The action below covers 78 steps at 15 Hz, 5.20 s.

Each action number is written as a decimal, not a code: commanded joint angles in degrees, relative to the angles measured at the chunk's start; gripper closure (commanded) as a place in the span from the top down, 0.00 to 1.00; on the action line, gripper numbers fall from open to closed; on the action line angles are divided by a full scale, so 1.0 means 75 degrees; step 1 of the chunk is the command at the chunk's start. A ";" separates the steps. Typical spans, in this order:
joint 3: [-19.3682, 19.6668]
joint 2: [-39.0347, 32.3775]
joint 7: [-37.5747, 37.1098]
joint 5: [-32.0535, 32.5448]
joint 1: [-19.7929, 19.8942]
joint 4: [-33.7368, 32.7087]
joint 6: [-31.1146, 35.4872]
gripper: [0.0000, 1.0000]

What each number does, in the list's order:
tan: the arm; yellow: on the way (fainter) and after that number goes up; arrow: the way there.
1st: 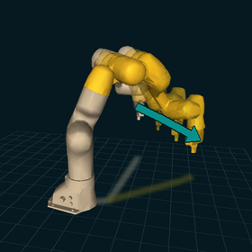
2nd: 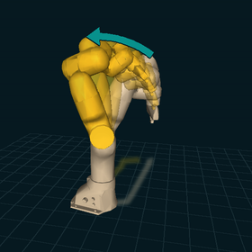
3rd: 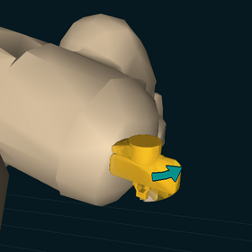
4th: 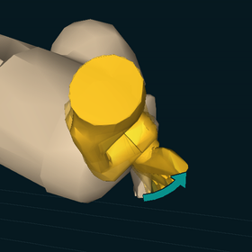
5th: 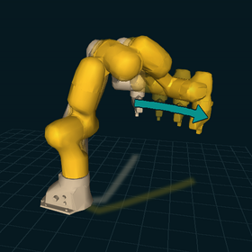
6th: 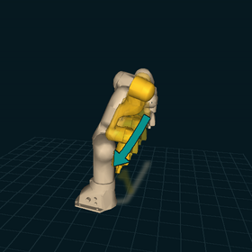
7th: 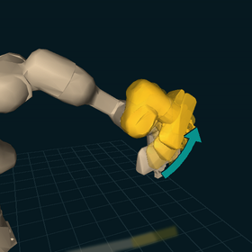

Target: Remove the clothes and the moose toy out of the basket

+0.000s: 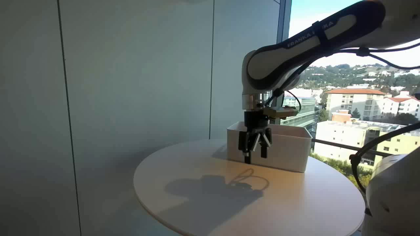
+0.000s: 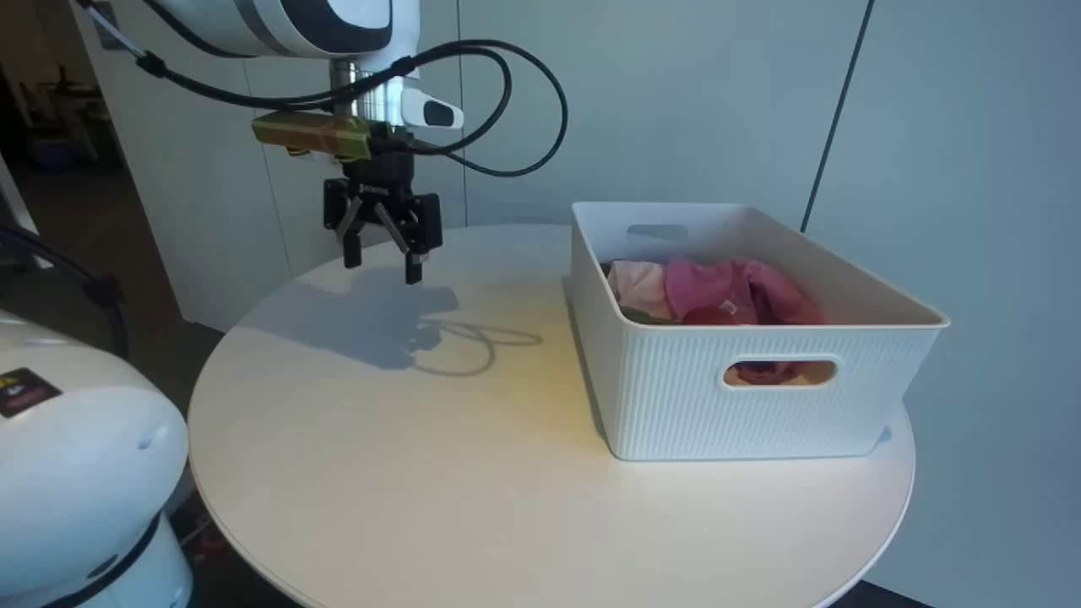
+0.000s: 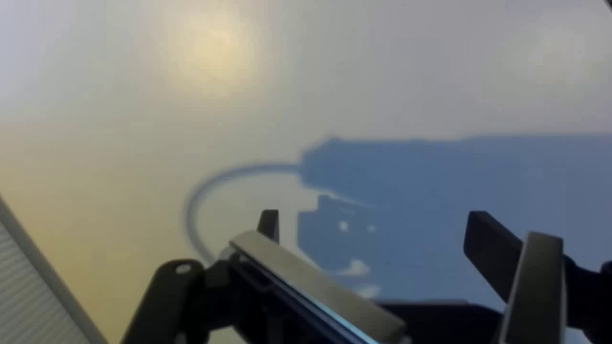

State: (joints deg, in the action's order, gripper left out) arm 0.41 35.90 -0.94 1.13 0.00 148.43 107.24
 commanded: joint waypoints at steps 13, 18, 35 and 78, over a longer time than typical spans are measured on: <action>-0.0125 0.0057 -0.0224 0.0194 0.0154 -0.0255 -0.0042 1.00; -0.0011 0.0703 -0.0455 0.1430 0.0782 -0.1506 -0.0322 1.00; 0.2565 -0.4352 0.2799 -0.0844 0.1129 -0.6243 0.0049 1.00; 0.1770 -0.4114 0.0171 0.0072 0.1945 -0.5934 0.0327 0.49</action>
State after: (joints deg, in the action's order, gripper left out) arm 13.26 5.44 0.25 1.19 15.00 104.45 111.15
